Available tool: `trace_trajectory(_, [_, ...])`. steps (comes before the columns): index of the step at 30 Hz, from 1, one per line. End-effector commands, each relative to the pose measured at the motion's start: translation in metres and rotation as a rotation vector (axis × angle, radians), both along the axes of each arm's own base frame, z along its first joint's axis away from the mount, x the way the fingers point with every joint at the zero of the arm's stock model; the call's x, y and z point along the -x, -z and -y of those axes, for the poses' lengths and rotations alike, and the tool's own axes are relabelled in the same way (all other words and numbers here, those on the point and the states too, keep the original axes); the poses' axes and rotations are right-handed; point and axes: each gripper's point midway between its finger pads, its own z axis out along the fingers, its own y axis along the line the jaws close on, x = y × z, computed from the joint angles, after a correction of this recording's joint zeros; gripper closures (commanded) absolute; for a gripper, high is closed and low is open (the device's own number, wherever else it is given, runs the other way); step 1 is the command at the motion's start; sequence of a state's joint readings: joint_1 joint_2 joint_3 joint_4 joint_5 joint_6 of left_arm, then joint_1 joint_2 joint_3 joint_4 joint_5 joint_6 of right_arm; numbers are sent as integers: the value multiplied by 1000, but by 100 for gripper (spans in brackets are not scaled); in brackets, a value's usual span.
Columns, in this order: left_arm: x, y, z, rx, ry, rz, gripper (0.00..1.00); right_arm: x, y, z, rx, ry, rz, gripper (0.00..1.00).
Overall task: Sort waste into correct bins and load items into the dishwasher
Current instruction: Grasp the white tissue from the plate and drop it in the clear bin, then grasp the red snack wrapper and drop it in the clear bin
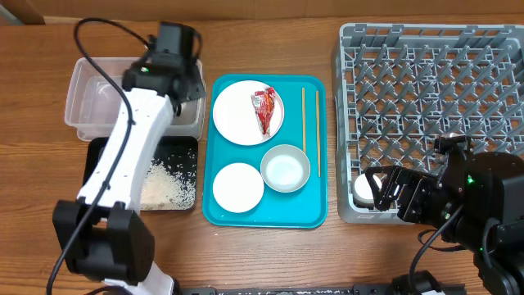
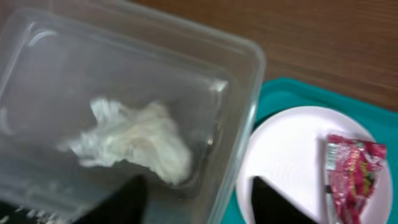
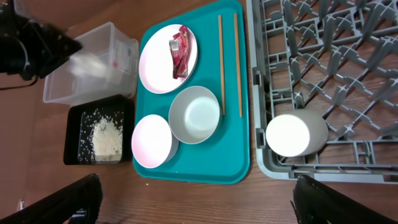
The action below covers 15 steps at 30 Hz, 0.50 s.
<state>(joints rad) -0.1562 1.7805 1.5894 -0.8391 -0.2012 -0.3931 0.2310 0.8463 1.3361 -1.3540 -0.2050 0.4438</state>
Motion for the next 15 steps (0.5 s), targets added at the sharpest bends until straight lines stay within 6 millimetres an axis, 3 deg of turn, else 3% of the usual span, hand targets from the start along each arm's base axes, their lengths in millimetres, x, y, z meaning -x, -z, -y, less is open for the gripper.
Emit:
trace_trajectory(1, [-2,3,64,187,275,-2,12,0,-3,0,5,-7,17,0])
trace_trajectory(4, [-2,-1,99,199,403,28,14,0,-3,0,5,-7,17,0])
trace_trajectory(7, [1,13,129,113,517,16,15,0,-3,0,5,-7,17,0])
trace_trajectory(10, [4,44,144,23,515,-40,22,0,-3,0,6,-6,18,0])
trace_trajectory(15, [5,108,165,30,484,-146,37,-2,-2,2,16,4,18,0])
